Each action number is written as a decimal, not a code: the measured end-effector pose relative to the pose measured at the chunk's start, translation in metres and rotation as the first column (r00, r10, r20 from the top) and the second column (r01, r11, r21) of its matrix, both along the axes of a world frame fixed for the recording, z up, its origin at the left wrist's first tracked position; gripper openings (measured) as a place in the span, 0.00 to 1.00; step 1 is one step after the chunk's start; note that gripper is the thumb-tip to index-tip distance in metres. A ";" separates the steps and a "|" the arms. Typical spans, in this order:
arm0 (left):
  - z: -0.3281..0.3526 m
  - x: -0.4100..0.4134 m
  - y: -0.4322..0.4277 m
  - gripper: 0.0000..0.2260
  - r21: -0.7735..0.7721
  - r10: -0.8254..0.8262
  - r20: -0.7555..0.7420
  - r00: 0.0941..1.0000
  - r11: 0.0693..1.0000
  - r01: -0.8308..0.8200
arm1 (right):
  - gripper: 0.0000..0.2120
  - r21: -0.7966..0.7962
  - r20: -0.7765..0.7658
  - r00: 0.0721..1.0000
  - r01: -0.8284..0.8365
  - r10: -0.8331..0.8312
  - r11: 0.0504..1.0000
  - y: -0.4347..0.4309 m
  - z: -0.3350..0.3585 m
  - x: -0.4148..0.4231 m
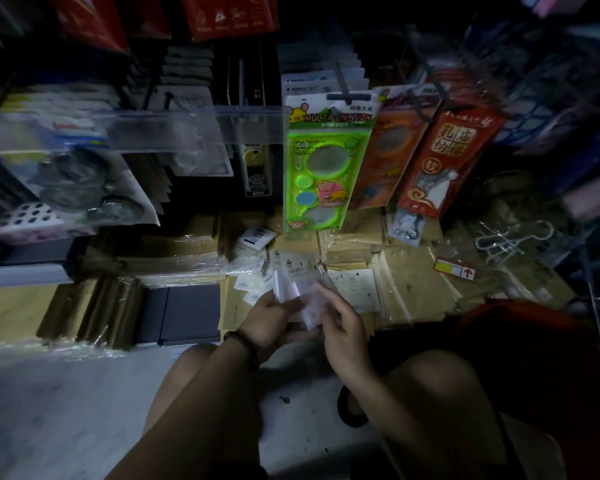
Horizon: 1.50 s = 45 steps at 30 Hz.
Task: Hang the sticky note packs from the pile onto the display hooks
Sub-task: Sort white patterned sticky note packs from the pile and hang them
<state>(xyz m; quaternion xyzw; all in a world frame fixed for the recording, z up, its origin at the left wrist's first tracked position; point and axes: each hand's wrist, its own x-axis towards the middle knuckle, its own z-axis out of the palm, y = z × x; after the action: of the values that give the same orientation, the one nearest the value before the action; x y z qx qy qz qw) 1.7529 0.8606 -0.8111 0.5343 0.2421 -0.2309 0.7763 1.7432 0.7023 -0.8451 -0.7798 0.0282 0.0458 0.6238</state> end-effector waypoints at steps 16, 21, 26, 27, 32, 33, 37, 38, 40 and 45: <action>0.125 -0.049 0.013 0.20 0.062 0.072 0.302 0.951 0.994 -0.095 | 0.25 0.140 0.105 0.992 -0.080 0.065 0.987 -0.020 0.149 -0.030; 0.210 -0.049 0.017 0.21 0.114 -0.002 0.459 0.889 0.992 -0.056 | 0.25 0.099 0.236 0.958 -0.188 0.161 0.977 -0.035 0.235 -0.022; 0.296 -0.046 0.014 0.18 0.196 -0.039 0.625 0.779 0.975 -0.109 | 0.26 0.056 0.358 0.916 -0.216 0.182 0.975 -0.043 0.314 -0.006; 0.311 -0.044 0.013 0.18 0.189 -0.026 0.657 0.753 0.973 -0.130 | 0.26 0.055 0.384 0.907 -0.207 0.171 0.977 -0.044 0.331 -0.003; 0.382 -0.034 0.008 0.15 0.126 0.001 0.728 0.685 0.983 -0.136 | 0.27 0.057 0.508 0.853 -0.169 0.117 0.984 -0.046 0.412 0.008; 0.396 -0.032 0.009 0.14 0.126 -0.001 0.738 0.675 0.983 -0.136 | 0.28 0.062 0.536 0.837 -0.167 0.109 0.984 -0.046 0.427 0.009; 0.448 -0.025 0.020 0.13 0.157 -0.024 0.787 0.616 0.974 -0.163 | 0.27 0.086 0.628 0.774 -0.166 0.076 0.982 -0.046 0.477 0.017; 0.459 -0.023 0.024 0.13 0.162 -0.023 0.805 0.592 0.970 -0.182 | 0.27 0.091 0.646 0.761 -0.162 0.065 0.983 -0.047 0.487 0.024; 0.479 -0.018 0.030 0.13 0.177 -0.023 0.847 0.531 0.954 -0.242 | 0.28 0.090 0.663 0.746 -0.155 0.057 0.984 -0.044 0.507 0.041; 0.516 0.000 0.047 0.13 0.182 -0.032 0.956 0.293 0.844 -0.504 | 0.31 0.134 0.732 0.682 -0.124 -0.014 0.983 -0.030 0.556 0.077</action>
<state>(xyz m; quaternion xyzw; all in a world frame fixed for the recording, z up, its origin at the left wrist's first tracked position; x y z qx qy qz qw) 1.7529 0.9075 -0.2956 0.6875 -0.1240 0.3048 0.6474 1.8203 0.6726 -0.2892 -0.6769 -0.2499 -0.2473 0.6468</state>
